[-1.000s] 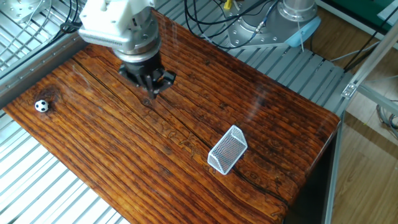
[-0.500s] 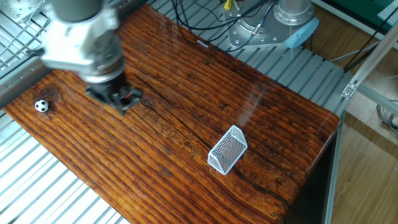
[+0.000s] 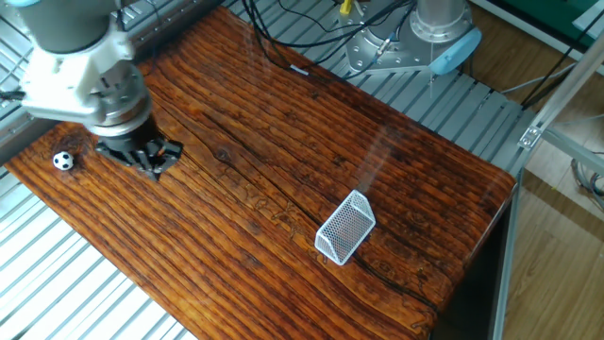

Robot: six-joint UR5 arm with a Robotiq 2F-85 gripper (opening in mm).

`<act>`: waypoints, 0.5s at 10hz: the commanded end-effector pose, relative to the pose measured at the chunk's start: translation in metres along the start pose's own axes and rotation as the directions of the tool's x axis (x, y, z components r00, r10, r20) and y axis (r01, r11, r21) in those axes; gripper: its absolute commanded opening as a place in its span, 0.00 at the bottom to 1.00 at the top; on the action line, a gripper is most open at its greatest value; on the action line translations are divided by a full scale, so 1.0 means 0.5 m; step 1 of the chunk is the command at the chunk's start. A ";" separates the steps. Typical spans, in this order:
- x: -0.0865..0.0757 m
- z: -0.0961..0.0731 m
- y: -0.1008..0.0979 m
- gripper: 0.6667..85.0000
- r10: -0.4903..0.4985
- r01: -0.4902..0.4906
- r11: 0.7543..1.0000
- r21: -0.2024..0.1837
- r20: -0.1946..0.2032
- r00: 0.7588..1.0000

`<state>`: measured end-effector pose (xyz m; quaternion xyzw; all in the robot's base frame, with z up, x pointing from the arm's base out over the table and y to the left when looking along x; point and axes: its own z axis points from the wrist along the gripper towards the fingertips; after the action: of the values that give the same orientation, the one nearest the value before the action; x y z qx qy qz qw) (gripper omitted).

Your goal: Push the soccer ball into the goal

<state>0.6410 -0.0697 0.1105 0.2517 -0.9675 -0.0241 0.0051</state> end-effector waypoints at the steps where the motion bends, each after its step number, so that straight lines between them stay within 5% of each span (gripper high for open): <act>1: -0.007 -0.002 0.036 0.00 0.132 -0.132 0.986 -0.103 -0.006 0.991; 2: -0.004 -0.004 0.054 0.00 0.131 -0.132 0.982 -0.136 -0.017 0.991; 5: 0.002 -0.002 0.024 0.00 0.138 -0.140 0.986 -0.094 -0.026 0.990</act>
<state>0.6329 -0.0585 0.1108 0.1988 -0.9777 -0.0624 0.0264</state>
